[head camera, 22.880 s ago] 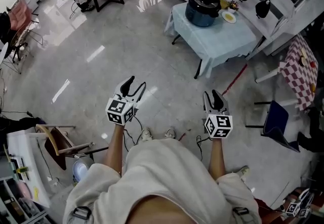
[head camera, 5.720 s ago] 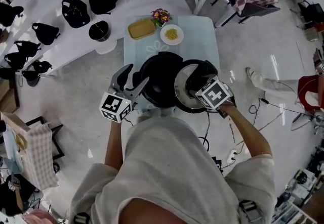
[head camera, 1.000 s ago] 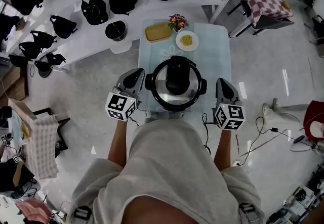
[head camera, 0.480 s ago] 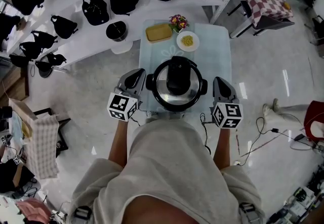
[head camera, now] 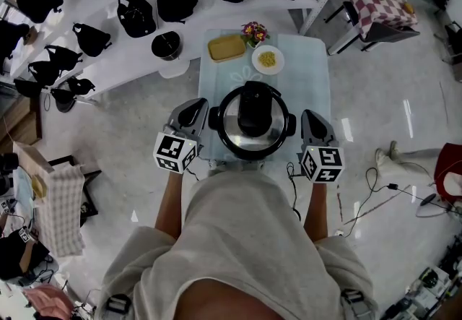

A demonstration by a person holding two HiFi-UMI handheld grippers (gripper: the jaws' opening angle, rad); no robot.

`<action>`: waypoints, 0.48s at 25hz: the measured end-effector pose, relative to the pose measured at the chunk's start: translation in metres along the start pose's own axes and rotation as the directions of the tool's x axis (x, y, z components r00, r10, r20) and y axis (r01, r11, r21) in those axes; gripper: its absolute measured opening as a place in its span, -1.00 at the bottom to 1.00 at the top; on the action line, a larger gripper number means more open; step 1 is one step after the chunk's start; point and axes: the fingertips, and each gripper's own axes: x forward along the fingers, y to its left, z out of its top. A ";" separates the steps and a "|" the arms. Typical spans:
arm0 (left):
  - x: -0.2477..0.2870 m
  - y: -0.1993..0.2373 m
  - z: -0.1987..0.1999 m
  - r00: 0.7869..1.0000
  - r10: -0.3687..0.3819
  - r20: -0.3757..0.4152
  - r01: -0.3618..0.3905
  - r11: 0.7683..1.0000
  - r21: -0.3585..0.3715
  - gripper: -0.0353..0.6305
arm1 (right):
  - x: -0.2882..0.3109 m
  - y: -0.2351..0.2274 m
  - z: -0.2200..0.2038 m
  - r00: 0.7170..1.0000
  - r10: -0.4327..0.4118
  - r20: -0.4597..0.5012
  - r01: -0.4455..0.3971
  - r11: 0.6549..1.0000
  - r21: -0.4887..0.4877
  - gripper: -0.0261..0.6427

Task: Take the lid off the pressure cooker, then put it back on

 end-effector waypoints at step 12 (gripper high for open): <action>0.002 -0.002 -0.002 1.000 -0.005 -0.005 0.005 1.000 -0.002 -0.85 | 0.004 0.006 -0.003 1.000 0.018 -0.018 -0.019 1.000 -0.020 -0.93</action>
